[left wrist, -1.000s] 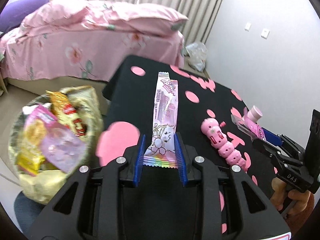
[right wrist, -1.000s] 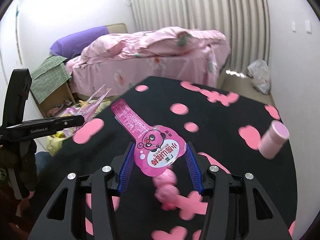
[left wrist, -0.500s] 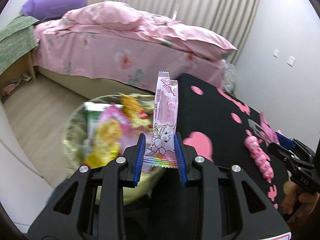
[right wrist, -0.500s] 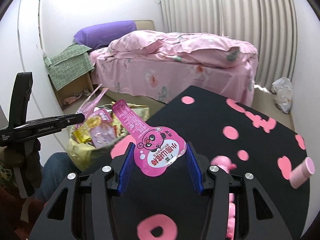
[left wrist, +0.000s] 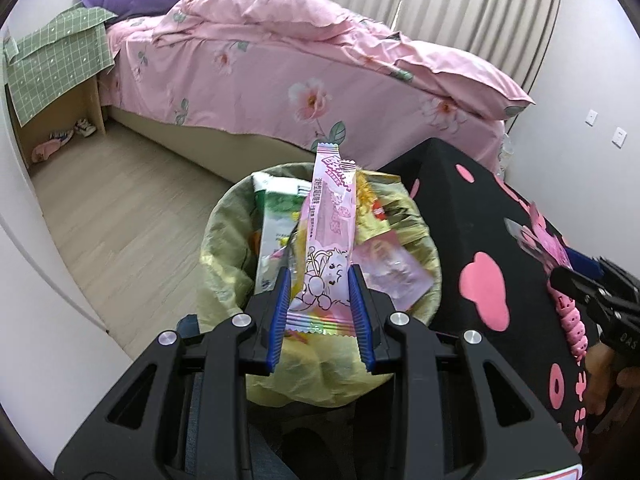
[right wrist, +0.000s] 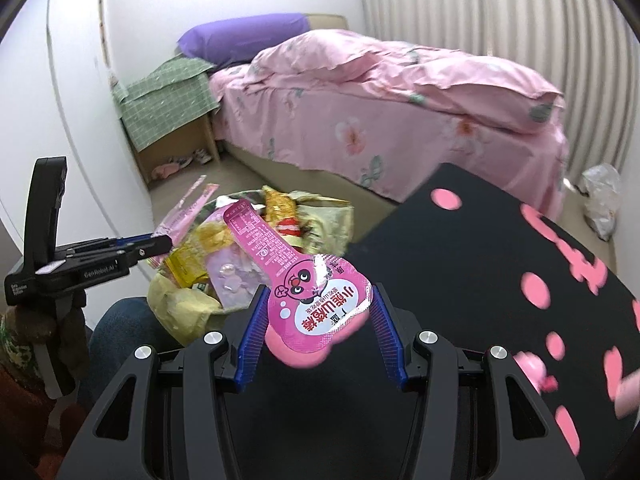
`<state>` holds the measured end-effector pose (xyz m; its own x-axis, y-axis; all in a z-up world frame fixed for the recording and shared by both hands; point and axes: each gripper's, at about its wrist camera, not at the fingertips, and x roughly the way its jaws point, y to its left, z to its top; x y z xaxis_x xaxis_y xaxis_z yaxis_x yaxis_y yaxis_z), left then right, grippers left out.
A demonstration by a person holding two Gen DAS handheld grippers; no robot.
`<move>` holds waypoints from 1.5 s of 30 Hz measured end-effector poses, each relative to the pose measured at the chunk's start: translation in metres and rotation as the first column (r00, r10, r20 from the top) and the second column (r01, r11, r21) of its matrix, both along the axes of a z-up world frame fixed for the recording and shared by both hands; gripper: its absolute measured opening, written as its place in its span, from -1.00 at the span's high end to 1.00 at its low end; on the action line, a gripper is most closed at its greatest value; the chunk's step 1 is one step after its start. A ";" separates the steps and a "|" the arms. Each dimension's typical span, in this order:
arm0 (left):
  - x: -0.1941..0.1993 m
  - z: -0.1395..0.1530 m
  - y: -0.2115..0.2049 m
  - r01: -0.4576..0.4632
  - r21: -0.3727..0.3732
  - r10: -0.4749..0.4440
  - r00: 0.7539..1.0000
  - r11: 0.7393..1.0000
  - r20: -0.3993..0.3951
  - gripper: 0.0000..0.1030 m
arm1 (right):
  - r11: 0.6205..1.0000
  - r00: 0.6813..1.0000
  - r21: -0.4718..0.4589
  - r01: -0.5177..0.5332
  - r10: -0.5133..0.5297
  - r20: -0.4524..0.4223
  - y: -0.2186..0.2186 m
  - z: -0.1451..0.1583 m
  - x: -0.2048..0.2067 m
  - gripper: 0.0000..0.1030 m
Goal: Collect trash
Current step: 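Carry the lollipop card and wrapper over the wastebasket, then open both grippers to drop the card and wrapper into the wastebasket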
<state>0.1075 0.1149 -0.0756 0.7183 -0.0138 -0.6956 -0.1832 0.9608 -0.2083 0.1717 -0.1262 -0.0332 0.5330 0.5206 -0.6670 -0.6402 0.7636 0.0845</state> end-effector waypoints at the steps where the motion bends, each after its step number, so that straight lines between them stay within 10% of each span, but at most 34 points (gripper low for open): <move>1: 0.002 -0.002 0.002 0.001 0.000 -0.001 1.000 1.000 -0.005 0.46 | 1.000 1.000 -0.012 -0.018 0.018 -0.003 0.009 -0.002 0.006 0.08; 17: 0.049 -0.044 0.015 0.040 -0.010 -0.041 0.994 0.999 -0.100 0.46 | 0.956 0.957 -0.165 -0.244 0.210 -0.199 0.125 -0.067 0.084 0.08; 45: 0.036 -0.022 0.025 0.040 -0.128 -0.047 0.997 0.991 -0.054 0.22 | 0.976 0.961 -0.082 -0.200 0.179 -0.209 0.111 -0.057 0.075 0.06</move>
<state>0.1439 0.1398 -0.0976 0.6747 -0.1347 -0.7257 -0.1571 0.9345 -0.3195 0.2469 -0.0147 -0.0904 0.2823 0.5232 -0.8041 -0.7518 0.6413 0.1533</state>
